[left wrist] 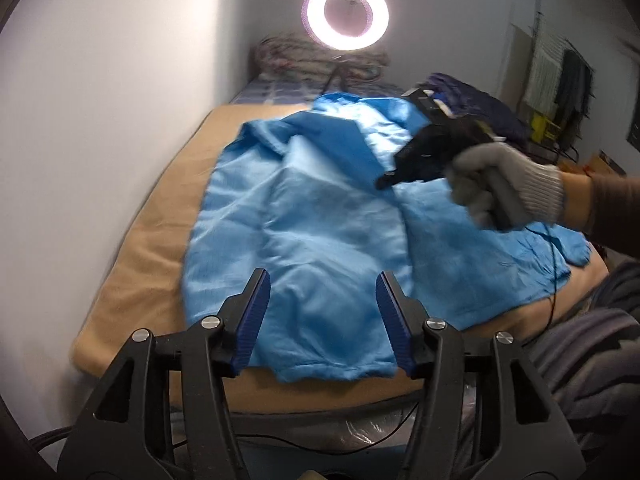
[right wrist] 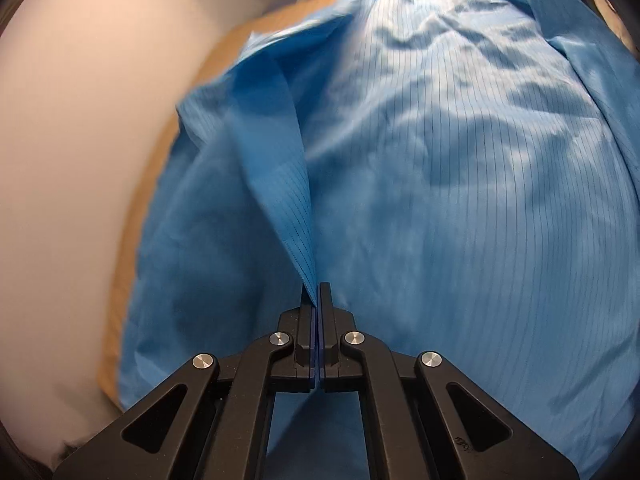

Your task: Fold large clothes

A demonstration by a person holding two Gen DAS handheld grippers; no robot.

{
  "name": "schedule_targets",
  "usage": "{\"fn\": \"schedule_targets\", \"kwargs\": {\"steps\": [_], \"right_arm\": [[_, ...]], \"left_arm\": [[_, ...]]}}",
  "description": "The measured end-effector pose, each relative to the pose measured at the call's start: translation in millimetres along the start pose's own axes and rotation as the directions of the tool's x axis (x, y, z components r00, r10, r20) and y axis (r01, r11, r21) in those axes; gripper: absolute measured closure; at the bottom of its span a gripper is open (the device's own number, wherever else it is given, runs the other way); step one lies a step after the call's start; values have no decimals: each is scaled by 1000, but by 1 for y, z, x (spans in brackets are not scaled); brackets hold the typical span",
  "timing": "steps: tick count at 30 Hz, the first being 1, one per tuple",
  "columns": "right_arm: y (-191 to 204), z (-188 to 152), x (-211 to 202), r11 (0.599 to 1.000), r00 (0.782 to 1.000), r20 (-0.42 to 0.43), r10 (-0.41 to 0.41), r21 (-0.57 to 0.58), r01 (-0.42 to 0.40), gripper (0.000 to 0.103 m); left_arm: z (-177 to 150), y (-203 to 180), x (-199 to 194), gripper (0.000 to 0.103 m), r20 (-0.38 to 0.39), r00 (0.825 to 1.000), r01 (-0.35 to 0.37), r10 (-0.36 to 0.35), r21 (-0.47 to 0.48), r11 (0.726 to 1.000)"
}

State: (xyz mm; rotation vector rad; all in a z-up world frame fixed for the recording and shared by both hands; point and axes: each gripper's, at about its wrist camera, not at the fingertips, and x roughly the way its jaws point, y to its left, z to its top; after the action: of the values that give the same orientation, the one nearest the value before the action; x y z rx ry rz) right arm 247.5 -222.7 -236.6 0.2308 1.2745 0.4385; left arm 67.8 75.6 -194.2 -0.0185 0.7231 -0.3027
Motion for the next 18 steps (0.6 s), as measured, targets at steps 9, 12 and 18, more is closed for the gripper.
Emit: {"fn": "schedule_targets", "kwargs": {"steps": [9,12,18], "right_arm": [[4,32,-37,996,982,177,-63,-50,73,71],[17,46,-44,991,970,234,-70,-95,95,71],[60,81,-36,970,969,245,-28,-227,85,71]], "left_arm": [[-10,55,55,46,-117,986,80,-118,-284,955],[-16,57,70,46,-143,980,88,-139,-313,946],[-20,51,83,71,-158,979,83,-132,-281,956]]}}
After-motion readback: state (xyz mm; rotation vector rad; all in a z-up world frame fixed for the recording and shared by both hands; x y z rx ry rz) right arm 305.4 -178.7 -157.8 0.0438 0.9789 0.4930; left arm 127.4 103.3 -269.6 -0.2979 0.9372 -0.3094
